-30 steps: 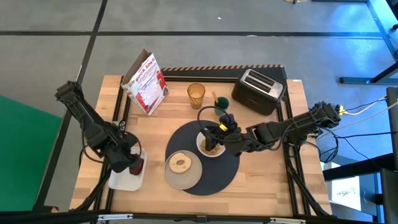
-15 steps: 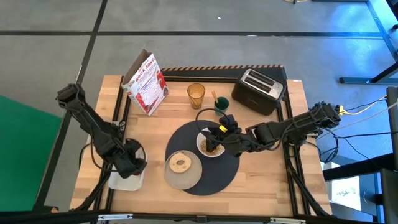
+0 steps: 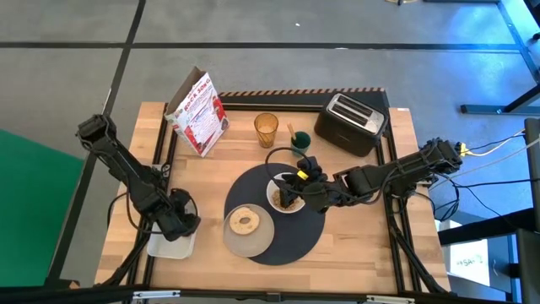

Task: Arrange a breakfast setting
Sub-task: Put the red apple on the gray plate

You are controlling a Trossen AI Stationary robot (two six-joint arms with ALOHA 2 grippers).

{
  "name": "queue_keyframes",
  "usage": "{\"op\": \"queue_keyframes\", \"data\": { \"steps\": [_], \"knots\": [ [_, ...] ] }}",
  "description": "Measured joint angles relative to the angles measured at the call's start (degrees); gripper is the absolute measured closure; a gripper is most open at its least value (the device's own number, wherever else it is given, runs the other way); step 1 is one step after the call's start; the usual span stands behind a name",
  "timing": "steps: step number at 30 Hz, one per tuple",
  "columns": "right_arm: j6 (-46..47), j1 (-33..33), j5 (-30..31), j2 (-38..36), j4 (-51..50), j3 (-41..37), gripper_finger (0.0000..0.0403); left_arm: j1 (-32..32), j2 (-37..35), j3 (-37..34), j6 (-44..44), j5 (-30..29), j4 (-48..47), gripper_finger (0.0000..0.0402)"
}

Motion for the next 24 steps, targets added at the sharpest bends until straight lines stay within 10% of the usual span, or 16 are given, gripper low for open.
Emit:
{"op": "queue_keyframes", "data": {
  "steps": [14,24],
  "knots": [
    [-0.02,-0.02,0.1,-0.02,0.05,0.0,0.0237,0.0,0.01,-0.92,3.39,-0.41,1.53,0.0117],
    [-12.9,-0.09,-8.64,0.91,15.71,-0.04,0.0237,-1.73,-0.23,11.01,13.83,-3.8,-2.58,0.0121]
  ]
}}
